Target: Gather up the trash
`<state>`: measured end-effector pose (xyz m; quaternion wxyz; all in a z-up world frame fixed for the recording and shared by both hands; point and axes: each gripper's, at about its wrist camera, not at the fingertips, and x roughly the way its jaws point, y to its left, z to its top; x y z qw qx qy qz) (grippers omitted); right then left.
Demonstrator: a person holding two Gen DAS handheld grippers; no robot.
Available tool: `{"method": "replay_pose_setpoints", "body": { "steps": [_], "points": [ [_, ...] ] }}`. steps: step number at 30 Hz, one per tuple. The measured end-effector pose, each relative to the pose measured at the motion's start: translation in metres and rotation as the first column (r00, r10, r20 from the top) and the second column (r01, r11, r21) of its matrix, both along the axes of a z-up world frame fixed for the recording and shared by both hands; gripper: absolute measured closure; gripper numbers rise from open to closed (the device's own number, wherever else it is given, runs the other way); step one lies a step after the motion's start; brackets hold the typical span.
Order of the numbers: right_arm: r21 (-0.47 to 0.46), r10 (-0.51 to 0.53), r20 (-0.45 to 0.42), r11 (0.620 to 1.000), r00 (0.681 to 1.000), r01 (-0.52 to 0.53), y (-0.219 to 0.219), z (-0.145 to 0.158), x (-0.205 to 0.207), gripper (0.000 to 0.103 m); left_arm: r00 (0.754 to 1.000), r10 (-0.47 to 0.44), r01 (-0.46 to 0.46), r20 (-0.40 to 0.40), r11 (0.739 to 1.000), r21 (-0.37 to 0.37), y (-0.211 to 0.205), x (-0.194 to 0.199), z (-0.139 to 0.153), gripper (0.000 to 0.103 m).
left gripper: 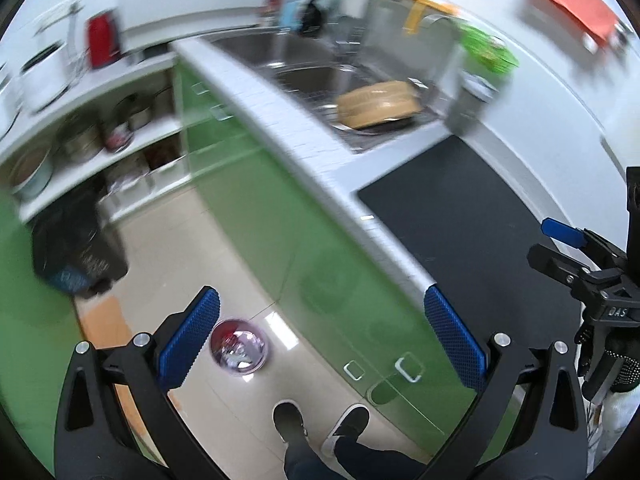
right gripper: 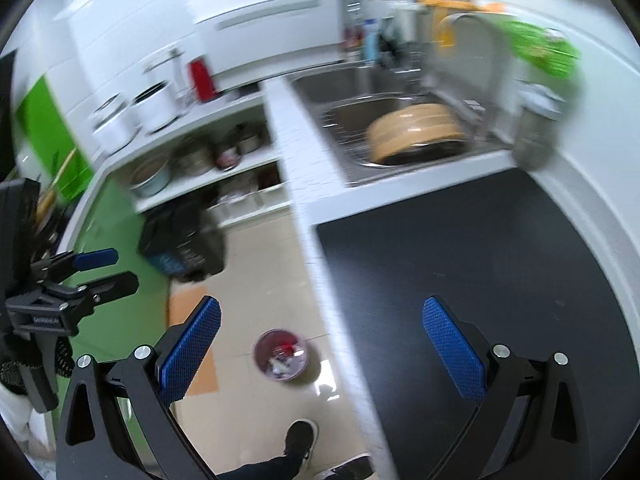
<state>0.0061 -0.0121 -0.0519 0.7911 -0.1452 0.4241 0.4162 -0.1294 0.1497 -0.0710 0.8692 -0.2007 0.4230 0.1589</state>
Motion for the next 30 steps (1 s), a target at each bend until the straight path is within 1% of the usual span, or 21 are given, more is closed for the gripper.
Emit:
{"method": "replay_pose_setpoints", "body": {
  "steps": [3,7,11,13,17,21,30],
  "points": [
    [-0.003,-0.096,0.021,0.995,0.995,0.096,-0.033,0.008,0.011,0.006,0.997,-0.076,0.075,0.007,0.997,0.018,-0.021,0.025,0.006,0.003],
    [-0.007,-0.206,0.042,0.978,0.978,0.206,-0.077,0.015,0.023,0.006,0.982,-0.188,0.187,0.010,0.981,0.046,-0.058,0.061,0.015,0.003],
    [-0.008,-0.280,0.051,0.960,0.959,0.281,-0.114,0.023,0.030,0.006,0.963,-0.269,0.267,0.012,0.961,0.072,-0.087,0.086,0.022,0.003],
    [-0.005,-0.308,0.055,0.951,0.950,0.308,-0.130,0.026,0.033,0.006,0.955,-0.295,0.293,0.015,0.953,0.081,-0.099,0.096,0.025,0.003],
    [-0.005,-0.337,0.056,0.941,0.940,0.338,-0.150,0.030,0.038,0.006,0.939,-0.343,0.340,0.014,0.936,0.093,-0.118,0.110,0.032,0.003],
    [0.008,-0.356,0.049,0.934,0.933,0.356,-0.164,0.035,0.043,0.006,0.925,-0.380,0.375,0.013,0.919,0.123,-0.133,0.123,0.040,0.003],
    [0.005,-0.366,0.055,0.931,0.929,0.366,-0.174,0.043,0.057,0.006,0.912,-0.409,0.406,-0.021,0.897,0.174,-0.150,0.143,0.049,0.003]
  ]
}}
